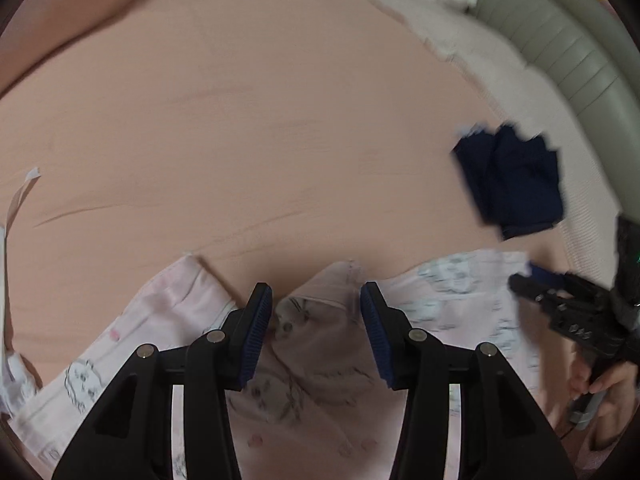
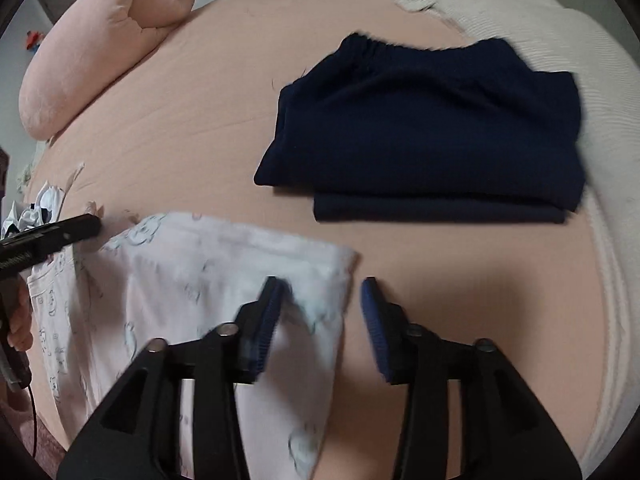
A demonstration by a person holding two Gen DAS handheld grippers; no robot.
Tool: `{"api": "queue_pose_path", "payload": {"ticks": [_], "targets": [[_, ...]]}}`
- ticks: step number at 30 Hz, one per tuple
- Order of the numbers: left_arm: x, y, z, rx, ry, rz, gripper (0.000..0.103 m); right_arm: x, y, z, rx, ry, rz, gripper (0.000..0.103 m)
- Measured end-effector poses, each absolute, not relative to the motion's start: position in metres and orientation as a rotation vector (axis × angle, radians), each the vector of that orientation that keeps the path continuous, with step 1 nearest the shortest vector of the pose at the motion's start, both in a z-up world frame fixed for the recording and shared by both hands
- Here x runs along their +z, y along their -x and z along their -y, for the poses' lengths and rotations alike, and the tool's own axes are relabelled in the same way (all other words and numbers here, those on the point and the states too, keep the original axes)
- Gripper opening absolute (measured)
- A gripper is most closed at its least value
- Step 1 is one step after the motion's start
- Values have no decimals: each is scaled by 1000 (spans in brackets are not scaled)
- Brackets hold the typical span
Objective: Fold clothes
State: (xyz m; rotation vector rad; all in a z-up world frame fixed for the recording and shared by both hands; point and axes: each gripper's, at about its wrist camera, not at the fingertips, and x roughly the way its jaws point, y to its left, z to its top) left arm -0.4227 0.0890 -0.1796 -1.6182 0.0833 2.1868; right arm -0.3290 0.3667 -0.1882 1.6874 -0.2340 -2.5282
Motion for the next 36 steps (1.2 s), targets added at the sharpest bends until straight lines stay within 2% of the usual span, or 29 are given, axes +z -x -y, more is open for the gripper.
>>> {"api": "queue_pose_path", "payload": {"ticks": [1, 2, 3, 4, 5, 7, 10, 13, 16, 18, 20, 22, 23, 24, 28, 30, 31, 32, 33, 34, 35, 36], "targets": [[-184, 422, -92, 2173, 1629, -107, 48, -190, 332, -363, -2528, -1672, 219, 49], [-184, 418, -94, 2162, 1609, -119, 39, -188, 333, -360, -2526, -1646, 203, 46], [-181, 414, -96, 2154, 1580, -130, 19, -188, 333, -356, -2498, -1632, 194, 30], [-179, 410, -98, 2146, 1550, -140, 15, -187, 333, -353, -2461, -1622, 199, 10], [-175, 405, -98, 2146, 1514, -139, 15, -186, 332, -351, -2428, -1612, 215, 9], [-158, 394, -92, 2175, 1403, -112, 13, -177, 325, -349, -2417, -1561, 210, 8], [-132, 380, -67, 2268, 1211, 24, 13, -147, 302, -354, -2521, -1415, 187, 7], [-137, 385, -58, 2294, 1230, 46, 18, -134, 282, -358, -2608, -1364, 98, 8], [-145, 391, -52, 2308, 1278, 52, 20, -161, 284, -350, -2506, -1560, 7, 9], [-151, 396, -48, 2318, 1310, 56, 26, -174, 287, -351, -2487, -1624, -11, 11], [-157, 400, -45, 2327, 1342, 60, 30, -171, 287, -361, -2520, -1602, 76, 18], [-160, 403, -43, 2311, 1357, 63, 36, -163, 287, -373, -2585, -1567, 167, 37], [-159, 402, -48, 2274, 1355, 53, 42, -159, 286, -378, -2615, -1536, 195, 41], [-160, 402, -54, 2236, 1358, 24, 43, -158, 289, -383, -2629, -1520, 211, 43], [-173, 394, -86, 2176, 1389, -192, 42, -171, 303, -388, -2536, -1583, 245, 44], [-182, 390, -98, 2194, 1406, -295, 25, -176, 303, -381, -2520, -1585, 235, 47], [-181, 389, -100, 2205, 1395, -321, 20, -179, 302, -377, -2512, -1585, 229, 47], [-179, 390, -102, 2216, 1375, -333, 7, -182, 302, -374, -2504, -1586, 224, 44], [-176, 390, -103, 2227, 1354, -346, 6, -183, 304, -370, -2518, -1582, 194, 41], [-172, 391, -104, 2243, 1332, -345, 5, -181, 304, -367, -2547, -1576, 153, 24], [-164, 392, -103, 2271, 1295, -330, 5, -177, 303, -367, -2557, -1564, 145, 12], [-154, 393, -101, 2300, 1255, -295, 4, -170, 305, -368, -2565, -1527, 168, 11]]}}
